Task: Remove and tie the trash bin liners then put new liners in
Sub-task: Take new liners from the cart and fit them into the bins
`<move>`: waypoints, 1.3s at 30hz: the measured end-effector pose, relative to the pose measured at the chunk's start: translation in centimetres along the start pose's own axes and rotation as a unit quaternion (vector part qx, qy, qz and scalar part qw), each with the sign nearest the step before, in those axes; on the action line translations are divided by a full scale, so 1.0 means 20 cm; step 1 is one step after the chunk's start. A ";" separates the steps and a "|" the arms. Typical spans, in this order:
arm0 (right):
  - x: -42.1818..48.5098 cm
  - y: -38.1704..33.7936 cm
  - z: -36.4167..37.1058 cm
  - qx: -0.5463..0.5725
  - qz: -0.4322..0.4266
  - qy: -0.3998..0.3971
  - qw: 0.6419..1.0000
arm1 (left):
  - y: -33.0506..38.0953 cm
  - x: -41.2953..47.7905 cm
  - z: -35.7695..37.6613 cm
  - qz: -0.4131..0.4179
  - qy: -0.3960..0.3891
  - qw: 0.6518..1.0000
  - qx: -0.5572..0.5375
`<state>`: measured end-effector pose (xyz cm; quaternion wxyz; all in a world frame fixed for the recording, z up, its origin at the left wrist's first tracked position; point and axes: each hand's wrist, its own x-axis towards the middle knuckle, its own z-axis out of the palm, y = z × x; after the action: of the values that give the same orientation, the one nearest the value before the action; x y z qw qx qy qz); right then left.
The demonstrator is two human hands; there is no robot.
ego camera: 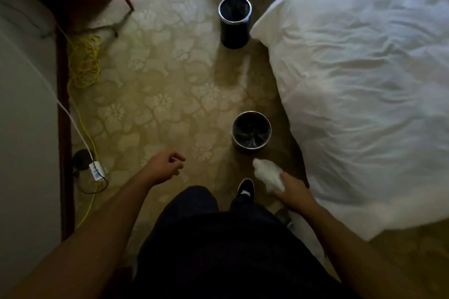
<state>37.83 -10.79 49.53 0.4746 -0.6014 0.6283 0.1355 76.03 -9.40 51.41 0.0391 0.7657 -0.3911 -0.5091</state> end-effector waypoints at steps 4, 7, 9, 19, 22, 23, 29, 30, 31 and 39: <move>0.30 -0.46 -0.31 0.021 -0.092 -0.022 0.995 | -0.08 0.06 -0.16 -0.046 0.034 0.998 -0.014; 0.51 -0.83 -0.49 0.026 -0.152 0.003 0.988 | -0.15 0.12 -0.29 -0.069 0.042 0.996 -0.023; 0.66 -1.06 -0.58 0.032 -0.182 0.020 0.982 | -0.18 0.19 -0.41 -0.080 0.044 0.995 -0.036; 1.27 -1.72 -0.90 -0.029 -0.125 -0.008 0.992 | -0.01 0.90 -1.21 -0.075 0.012 0.997 -0.034; 1.39 -1.73 -0.98 -0.047 -0.077 0.012 0.996 | 0.20 1.14 -1.47 -0.044 -0.010 0.999 -0.006; 1.42 -1.73 -1.01 -0.051 -0.059 0.023 0.997 | 0.29 1.22 -1.56 -0.029 -0.013 0.999 0.006; 1.74 -1.82 -1.21 -0.007 0.028 0.034 0.999 | 0.87 1.74 -1.98 0.044 -0.019 0.997 0.056; 1.83 -1.85 -1.26 0.001 0.029 0.037 0.999 | 0.97 1.83 -2.04 0.054 -0.020 0.997 0.060; 1.92 -1.87 -1.32 0.007 0.030 0.039 0.999 | 1.05 1.92 -2.10 0.059 -0.019 0.996 0.061; 2.60 -2.22 -2.00 0.031 0.005 0.044 0.999 | 1.57 2.57 -2.44 0.016 -0.005 0.999 0.041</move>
<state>68.87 -83.59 48.38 0.4641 -0.5889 0.6553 0.0913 107.06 -80.38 50.70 0.0138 0.7577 -0.4241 -0.4959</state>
